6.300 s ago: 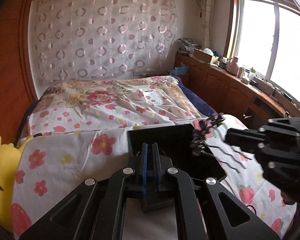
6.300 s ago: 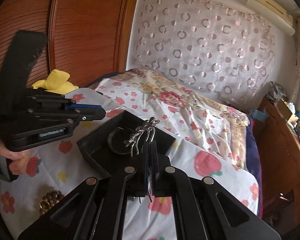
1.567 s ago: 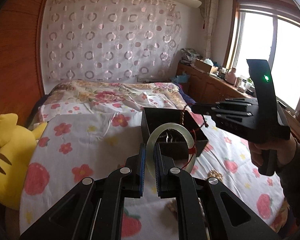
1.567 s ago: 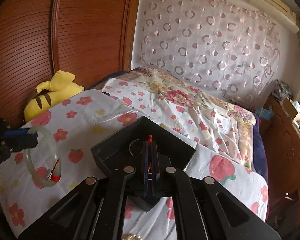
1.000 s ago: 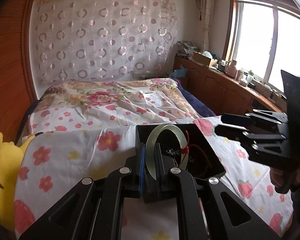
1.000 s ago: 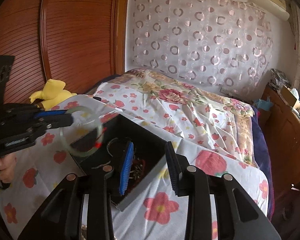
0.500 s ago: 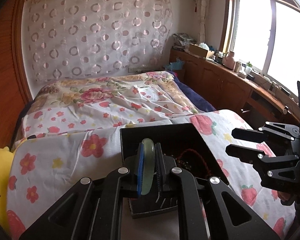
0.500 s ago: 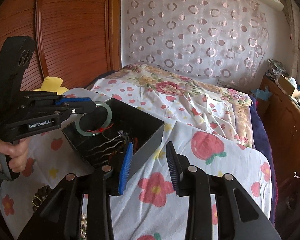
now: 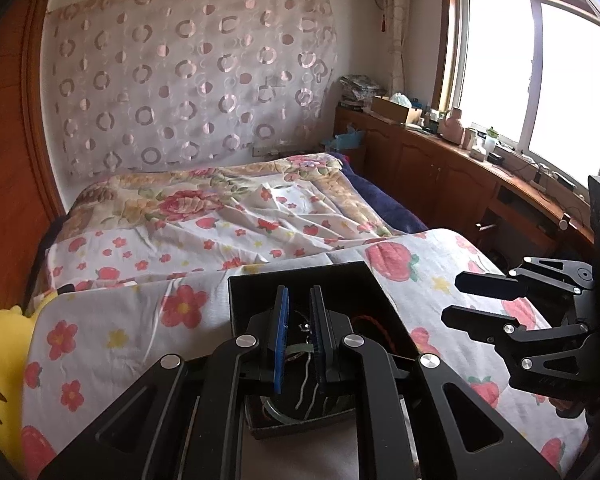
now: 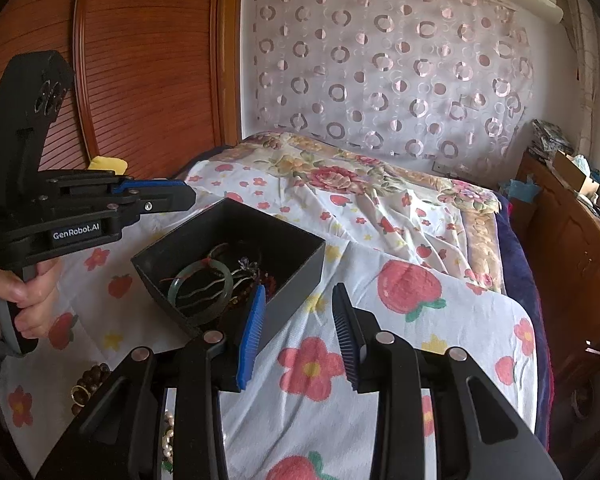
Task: Organize jewelry
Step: 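Grasp the pearl necklace with the right tool and lift it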
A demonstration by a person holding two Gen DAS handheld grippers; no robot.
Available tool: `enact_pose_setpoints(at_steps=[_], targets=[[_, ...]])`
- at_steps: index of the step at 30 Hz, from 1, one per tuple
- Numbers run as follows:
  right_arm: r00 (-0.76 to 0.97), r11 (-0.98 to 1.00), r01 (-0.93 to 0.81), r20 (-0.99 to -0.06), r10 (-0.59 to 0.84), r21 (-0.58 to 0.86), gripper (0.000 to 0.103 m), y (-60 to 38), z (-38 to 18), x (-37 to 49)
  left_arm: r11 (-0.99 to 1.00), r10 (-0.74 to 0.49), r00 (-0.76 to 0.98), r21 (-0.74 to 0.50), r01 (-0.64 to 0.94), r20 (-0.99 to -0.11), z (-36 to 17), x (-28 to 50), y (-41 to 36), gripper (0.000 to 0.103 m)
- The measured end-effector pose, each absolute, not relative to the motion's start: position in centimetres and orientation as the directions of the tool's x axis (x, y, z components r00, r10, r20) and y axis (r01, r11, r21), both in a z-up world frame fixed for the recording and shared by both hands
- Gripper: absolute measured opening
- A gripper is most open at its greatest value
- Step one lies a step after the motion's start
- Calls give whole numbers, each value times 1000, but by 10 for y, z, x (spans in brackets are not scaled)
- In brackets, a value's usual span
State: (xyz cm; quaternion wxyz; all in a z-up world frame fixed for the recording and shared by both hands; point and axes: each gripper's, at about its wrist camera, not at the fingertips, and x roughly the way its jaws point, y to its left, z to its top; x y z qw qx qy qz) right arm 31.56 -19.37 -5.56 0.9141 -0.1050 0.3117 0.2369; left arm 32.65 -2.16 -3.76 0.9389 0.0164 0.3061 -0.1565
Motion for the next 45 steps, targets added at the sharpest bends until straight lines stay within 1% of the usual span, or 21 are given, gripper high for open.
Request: enact_pose_setpoints(at_steps=[2, 4, 5, 7, 8, 10, 11, 12, 13, 18, 28, 32, 35, 39, 45], targets=[[695, 867, -497, -618, 367, -44, 37, -196, -55, 311, 952, -281, 768, -63, 301, -576, -37, 322, -21, 18], [696, 868, -494, -617, 367, -41, 37, -198, -55, 304, 953, -277, 773, -62, 296, -571, -36, 317, -17, 28], [695, 868, -494, -618, 367, -40, 37, -198, -56, 301, 954, -274, 774, -60, 293, -570, -36, 314, -17, 31], [693, 869, -493, -620, 367, -36, 37, -199, -57, 293, 957, -263, 781, -54, 284, -567, -35, 305, -15, 50], [692, 869, -493, -621, 368, -35, 37, -200, -58, 289, 958, -261, 784, -54, 281, -563, -35, 300, -13, 54], [685, 869, -493, -628, 368, -28, 37, -201, -61, 280, 961, -255, 788, -59, 269, -560, -35, 287, -7, 70], [681, 870, -493, -633, 368, -25, 37, -202, -64, 275, 963, -253, 790, -63, 264, -558, -36, 281, -4, 74], [676, 870, -493, -638, 368, -22, 37, -202, -66, 271, 963, -251, 791, -65, 260, -558, -37, 275, -2, 80], [672, 869, -494, -643, 367, -20, 37, -202, -69, 266, 966, -243, 791, -66, 250, -561, -39, 267, 2, 84], [637, 866, -500, -673, 375, 10, 37, -201, -82, 245, 973, -220, 785, -74, 219, -578, -47, 236, 17, 89], [528, 817, -573, -734, 426, 62, 37, -172, -107, 221, 979, -201, 770, -101, 176, -606, -71, 185, 38, 89], [500, 819, -570, -764, 408, 65, 37, -166, -118, 222, 980, -197, 765, -111, 164, -613, -76, 173, 43, 89], [502, 822, -567, -769, 396, 53, 37, -166, -122, 225, 981, -194, 762, -115, 157, -617, -79, 166, 45, 89], [513, 828, -559, -764, 392, 49, 12, -171, -118, 227, 982, -191, 759, -119, 149, -623, -82, 161, 46, 89], [568, 839, -544, -723, 394, 30, 12, -184, -100, 218, 980, -198, 761, -124, 154, -618, -81, 155, 45, 89]])
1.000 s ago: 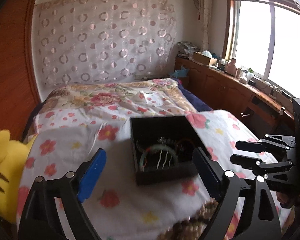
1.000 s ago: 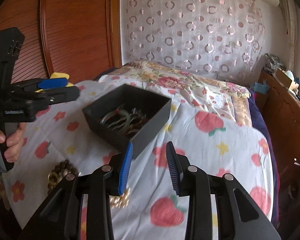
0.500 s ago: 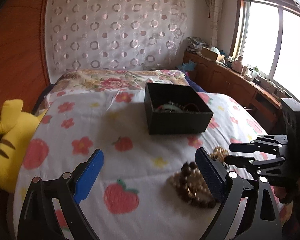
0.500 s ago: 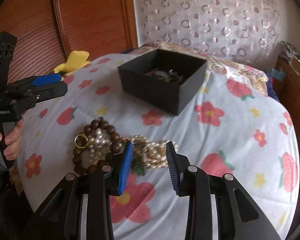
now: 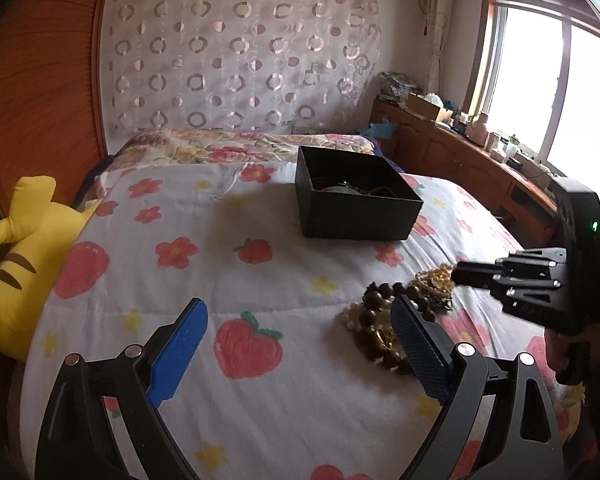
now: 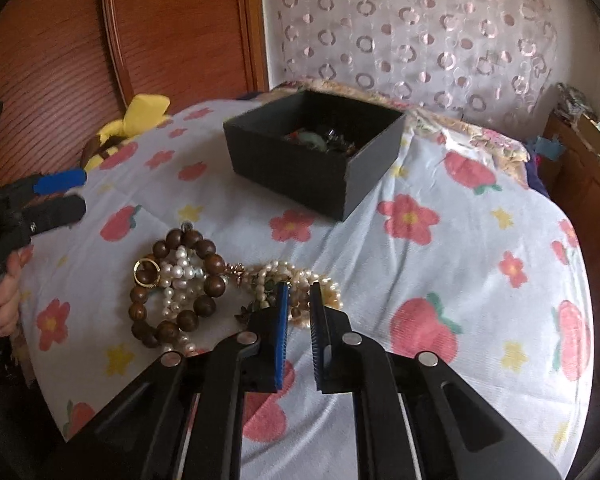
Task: Organize jewelry
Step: 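Grasp the pearl necklace with the right tool and lift it, then grasp the brown bead bracelet with the left tool while the right tool holds the pearls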
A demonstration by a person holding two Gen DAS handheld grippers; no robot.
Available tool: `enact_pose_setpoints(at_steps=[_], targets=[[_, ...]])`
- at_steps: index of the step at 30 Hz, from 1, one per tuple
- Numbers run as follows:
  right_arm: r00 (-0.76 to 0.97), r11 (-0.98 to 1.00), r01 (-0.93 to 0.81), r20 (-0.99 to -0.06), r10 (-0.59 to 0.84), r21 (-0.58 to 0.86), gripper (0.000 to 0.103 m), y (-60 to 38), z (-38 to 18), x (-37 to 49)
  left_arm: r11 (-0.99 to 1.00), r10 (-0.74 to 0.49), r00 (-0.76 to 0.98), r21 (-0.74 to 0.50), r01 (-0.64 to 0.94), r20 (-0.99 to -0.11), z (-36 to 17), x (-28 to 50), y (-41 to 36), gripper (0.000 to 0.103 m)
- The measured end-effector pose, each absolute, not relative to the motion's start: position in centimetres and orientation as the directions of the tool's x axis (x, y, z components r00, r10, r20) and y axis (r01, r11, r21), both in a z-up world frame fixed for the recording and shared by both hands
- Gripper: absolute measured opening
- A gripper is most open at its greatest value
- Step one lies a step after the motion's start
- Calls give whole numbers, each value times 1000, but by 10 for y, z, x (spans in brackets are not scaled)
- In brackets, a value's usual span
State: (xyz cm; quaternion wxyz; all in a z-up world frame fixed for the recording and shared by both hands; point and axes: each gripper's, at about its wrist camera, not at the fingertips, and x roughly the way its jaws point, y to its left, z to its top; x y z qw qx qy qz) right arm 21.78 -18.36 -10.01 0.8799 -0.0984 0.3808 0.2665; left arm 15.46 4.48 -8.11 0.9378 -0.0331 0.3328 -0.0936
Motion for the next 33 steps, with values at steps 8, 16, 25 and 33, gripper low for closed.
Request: enact_pose_setpoints(at_steps=[8, 16, 25, 33], targets=[[666, 857, -515, -634, 392, -10, 12, -204, -55, 193, 977, -213, 755, -109, 186, -620, -84, 137, 28, 89], [728, 860, -507, -564, 389, -61, 12, -221, -21, 162, 965, -247, 717, -99, 243, -652, -90, 132, 14, 80], [754, 872, -487, -528, 391, -51, 12, -239, -13, 145, 949, -283, 643, -110, 297, -712, -107, 142, -6, 43], [786, 867, -493, -466, 407, -75, 12, -237, 9, 136, 944, -299, 618, -130, 304, -727, -114, 148, -12, 43]])
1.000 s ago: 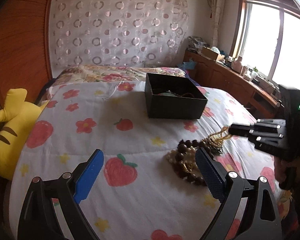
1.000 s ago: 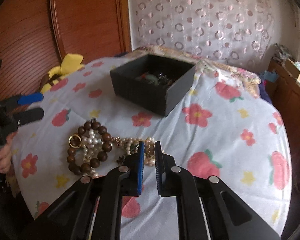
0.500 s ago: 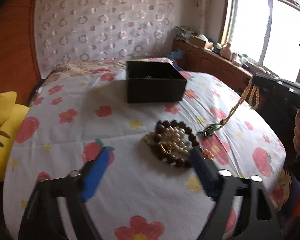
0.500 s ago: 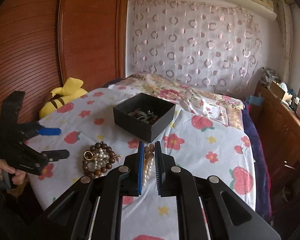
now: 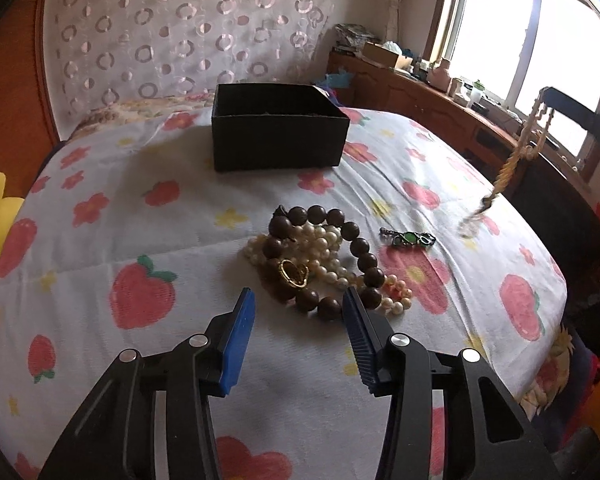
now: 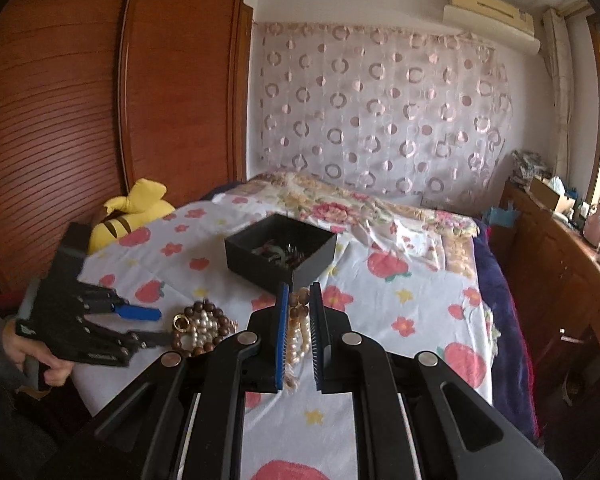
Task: Organize jewelry
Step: 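Grasp the brown bead bracelet with the left tool while the right tool holds the pearls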
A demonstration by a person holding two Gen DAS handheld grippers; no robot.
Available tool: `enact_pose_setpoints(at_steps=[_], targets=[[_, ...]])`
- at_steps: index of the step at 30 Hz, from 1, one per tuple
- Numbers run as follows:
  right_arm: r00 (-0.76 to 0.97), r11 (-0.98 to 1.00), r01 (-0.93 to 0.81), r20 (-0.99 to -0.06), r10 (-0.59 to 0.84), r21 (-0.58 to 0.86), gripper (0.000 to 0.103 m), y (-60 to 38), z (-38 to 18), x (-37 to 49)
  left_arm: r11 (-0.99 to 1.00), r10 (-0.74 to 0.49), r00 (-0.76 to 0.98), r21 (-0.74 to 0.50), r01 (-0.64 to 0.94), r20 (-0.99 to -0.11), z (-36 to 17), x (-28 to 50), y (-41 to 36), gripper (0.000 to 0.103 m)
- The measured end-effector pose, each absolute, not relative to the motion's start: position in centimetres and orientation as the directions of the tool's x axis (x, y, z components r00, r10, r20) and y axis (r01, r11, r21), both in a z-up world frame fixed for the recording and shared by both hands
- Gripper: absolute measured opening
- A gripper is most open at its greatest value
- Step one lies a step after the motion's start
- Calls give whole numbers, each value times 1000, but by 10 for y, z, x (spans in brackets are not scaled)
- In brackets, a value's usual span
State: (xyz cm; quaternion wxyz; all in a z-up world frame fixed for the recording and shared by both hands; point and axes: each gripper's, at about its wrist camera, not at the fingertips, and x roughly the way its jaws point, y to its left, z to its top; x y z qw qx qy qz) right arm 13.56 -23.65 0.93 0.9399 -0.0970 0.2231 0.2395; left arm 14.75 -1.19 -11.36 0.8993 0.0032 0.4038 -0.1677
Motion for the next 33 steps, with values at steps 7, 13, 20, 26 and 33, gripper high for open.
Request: enact_pose_setpoints(at_steps=[7, 13, 20, 26, 33], targets=[[796, 858, -502, -445, 410, -107, 12, -231, 23, 128, 941, -308, 605, -141, 309, -734, -115, 150, -17, 43], [788, 863, -494, -472, 395, -104, 12, -232, 15, 131, 946, -303, 606, -157, 283, -735, -117, 158, -18, 43], [779, 863, -496, -487, 396, -93, 12, -232, 5, 132, 946, -315, 589, -197, 257, -744, -123, 165, -13, 32], [770, 860, -503, -497, 399, -89, 12, -230, -1, 133, 959, -266, 585, -147, 242, -766, -121, 169, -5, 14], [766, 858, -507, -502, 402, -86, 12, -229, -7, 134, 966, -227, 588, -101, 238, -776, -122, 170, -9, 15]])
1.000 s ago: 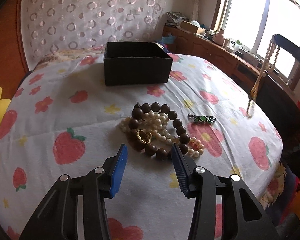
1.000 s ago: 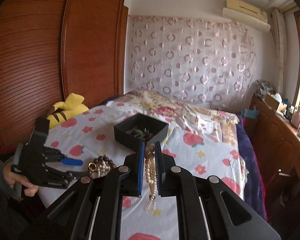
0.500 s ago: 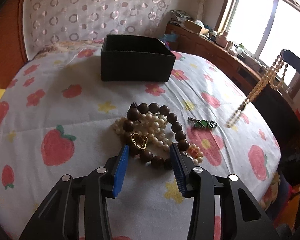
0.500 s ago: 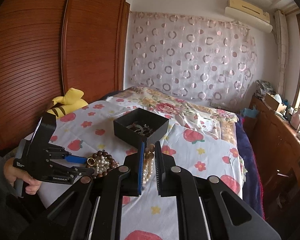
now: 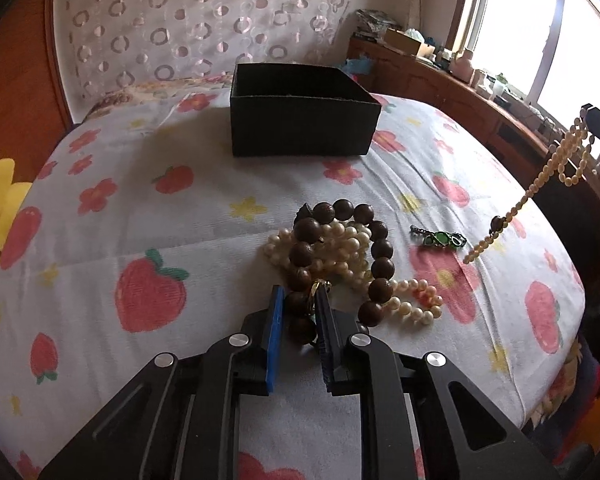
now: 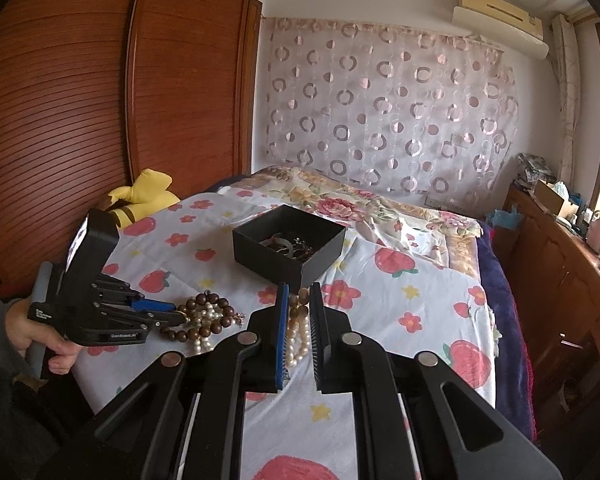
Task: Organize jewelry
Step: 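Grasp the brown bead bracelet with the left tool while the right tool holds the pearls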
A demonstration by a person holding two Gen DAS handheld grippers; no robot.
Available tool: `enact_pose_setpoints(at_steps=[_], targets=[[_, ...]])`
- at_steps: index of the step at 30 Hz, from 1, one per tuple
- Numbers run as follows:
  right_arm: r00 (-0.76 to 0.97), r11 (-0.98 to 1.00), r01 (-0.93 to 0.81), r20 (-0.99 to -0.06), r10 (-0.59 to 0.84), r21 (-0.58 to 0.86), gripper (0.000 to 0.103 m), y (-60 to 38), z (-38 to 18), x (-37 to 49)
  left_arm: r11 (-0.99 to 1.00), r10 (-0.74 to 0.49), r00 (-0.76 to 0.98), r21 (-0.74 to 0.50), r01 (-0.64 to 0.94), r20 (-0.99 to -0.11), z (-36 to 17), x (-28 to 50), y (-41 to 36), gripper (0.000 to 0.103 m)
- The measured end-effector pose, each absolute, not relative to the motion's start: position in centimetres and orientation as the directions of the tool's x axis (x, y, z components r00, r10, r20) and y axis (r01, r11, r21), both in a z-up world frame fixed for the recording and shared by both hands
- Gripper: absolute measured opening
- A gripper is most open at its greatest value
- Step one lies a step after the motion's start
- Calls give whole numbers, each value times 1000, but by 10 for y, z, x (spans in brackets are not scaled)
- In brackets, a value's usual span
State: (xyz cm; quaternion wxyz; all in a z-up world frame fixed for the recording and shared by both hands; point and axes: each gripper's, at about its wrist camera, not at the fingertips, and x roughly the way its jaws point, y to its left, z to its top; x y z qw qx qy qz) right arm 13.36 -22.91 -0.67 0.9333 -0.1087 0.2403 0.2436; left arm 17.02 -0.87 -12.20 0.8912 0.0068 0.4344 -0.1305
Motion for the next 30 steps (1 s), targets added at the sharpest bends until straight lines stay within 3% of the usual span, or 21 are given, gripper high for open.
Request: enact_pose_setpoints(at_steps=[12, 21, 23, 25, 30], targets=[[761, 859, -506, -511, 400, -81, 12, -223, -15, 135, 952, -280, 638, -120, 282, -718, -101, 136, -8, 12], [758, 858, -507, -516, 399, -82, 12, -221, -18, 135, 956, -256, 589, -111, 270, -767, -112, 136, -3, 13], [758, 858, -506, -516, 398, -82, 12, -221, -18, 134, 954, -266, 584, -124, 272, -767, -112, 134, -1, 18], [758, 859, -506, -516, 399, -81, 12, -221, -18, 134, 953, -269, 585, -124, 275, -765, -110, 131, 0, 33], [757, 857, -508, -517, 398, -84, 12, -221, -17, 134, 945, -303, 606, -149, 291, -736, -95, 126, 7, 39]])
